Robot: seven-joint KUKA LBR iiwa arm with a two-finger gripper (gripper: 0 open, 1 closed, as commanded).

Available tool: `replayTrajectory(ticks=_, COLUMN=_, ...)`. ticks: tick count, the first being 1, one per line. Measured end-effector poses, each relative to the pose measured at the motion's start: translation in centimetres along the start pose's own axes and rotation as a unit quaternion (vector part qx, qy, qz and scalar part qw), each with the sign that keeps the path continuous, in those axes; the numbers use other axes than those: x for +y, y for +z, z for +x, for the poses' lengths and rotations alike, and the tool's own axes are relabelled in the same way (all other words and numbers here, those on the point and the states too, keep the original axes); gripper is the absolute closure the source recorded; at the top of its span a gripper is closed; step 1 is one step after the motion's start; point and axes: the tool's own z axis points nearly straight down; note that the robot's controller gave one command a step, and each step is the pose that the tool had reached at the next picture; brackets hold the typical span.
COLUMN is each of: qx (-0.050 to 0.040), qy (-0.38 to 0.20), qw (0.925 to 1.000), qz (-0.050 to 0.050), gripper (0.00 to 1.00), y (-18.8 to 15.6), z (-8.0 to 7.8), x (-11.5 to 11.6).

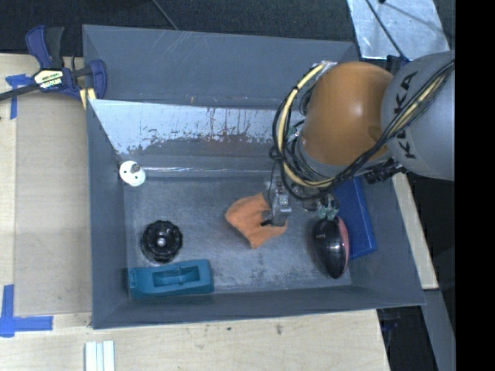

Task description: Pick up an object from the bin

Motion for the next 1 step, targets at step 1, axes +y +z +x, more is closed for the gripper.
replayTrajectory(ticks=1, qx=-0.0002, qy=0.002, qw=1.0, qz=0.0, gripper=1.0, y=-11.03, z=-0.3, x=1.59)
